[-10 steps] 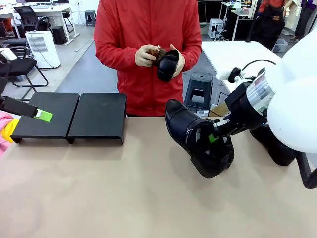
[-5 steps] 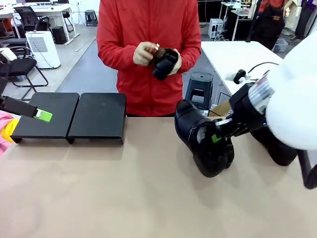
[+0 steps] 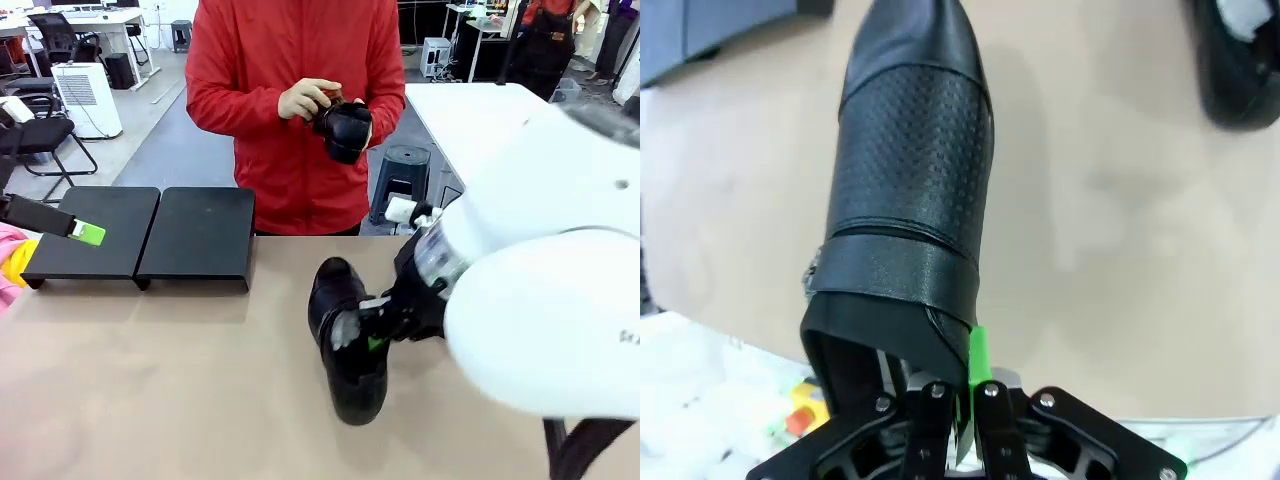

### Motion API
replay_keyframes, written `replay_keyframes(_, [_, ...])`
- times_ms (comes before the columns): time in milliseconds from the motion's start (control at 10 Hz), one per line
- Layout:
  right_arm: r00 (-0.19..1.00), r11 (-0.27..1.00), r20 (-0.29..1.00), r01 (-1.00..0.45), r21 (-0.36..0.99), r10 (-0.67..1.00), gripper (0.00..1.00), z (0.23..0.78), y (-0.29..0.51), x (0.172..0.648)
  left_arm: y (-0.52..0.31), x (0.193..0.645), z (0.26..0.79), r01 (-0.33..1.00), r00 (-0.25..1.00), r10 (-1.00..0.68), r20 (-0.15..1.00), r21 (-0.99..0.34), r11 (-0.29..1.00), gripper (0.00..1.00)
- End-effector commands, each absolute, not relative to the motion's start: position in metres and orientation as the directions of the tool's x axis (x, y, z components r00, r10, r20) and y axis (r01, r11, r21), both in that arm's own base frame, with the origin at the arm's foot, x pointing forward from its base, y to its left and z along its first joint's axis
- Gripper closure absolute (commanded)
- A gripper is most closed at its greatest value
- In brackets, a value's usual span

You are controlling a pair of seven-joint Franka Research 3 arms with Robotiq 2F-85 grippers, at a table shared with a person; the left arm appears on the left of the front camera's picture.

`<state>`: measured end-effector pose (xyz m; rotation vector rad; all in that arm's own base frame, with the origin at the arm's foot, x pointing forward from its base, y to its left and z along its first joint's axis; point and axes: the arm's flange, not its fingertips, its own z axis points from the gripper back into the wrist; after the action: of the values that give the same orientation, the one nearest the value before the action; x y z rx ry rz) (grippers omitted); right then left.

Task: Organize the shoes by placing them on the stand.
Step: Pick up one Shoe and place it in the middle of the table.

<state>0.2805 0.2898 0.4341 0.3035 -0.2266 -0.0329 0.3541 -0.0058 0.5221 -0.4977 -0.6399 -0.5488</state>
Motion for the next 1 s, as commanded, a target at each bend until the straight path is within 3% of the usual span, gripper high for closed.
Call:
replay_keyframes(0, [0.957, 0.932, 0.219, 0.106, 0.346, -0.19, 1.0, 0.394, 0.292, 0.283, -0.004, 0.355, 0.522, 0.628, 0.66, -0.324, 0.678, -0.261, 0.733, 0.0])
replay_keyframes(200, [0.935, 0.918, 0.233, 0.173, 0.356, -0.266, 1.0, 0.365, 0.3, 0.287, -0.004, 0.355, 0.522, 0.628, 0.66, -0.324, 0.678, -0.261, 0.733, 0.0])
replay_keyframes(600, [0.967, 0.937, 0.213, 0.062, 0.343, -0.142, 0.97, 0.336, 0.308, 0.298, -0.004, 0.355, 0.522, 0.628, 0.66, -0.324, 0.678, -0.261, 0.733, 0.0])
replay_keyframes(700, [0.972, 0.941, 0.214, 0.021, 0.338, -0.099, 0.87, 0.336, 0.309, 0.301, -0.004, 0.355, 0.522, 0.628, 0.66, -0.324, 0.678, -0.261, 0.733, 0.0])
replay_keyframes(900, [0.975, 0.95, 0.213, -0.014, 0.311, -0.056, 0.5, 0.337, 0.308, 0.304, -0.004, 0.355, 0.522, 0.628, 0.66, -0.324, 0.678, -0.261, 0.733, 0.0])
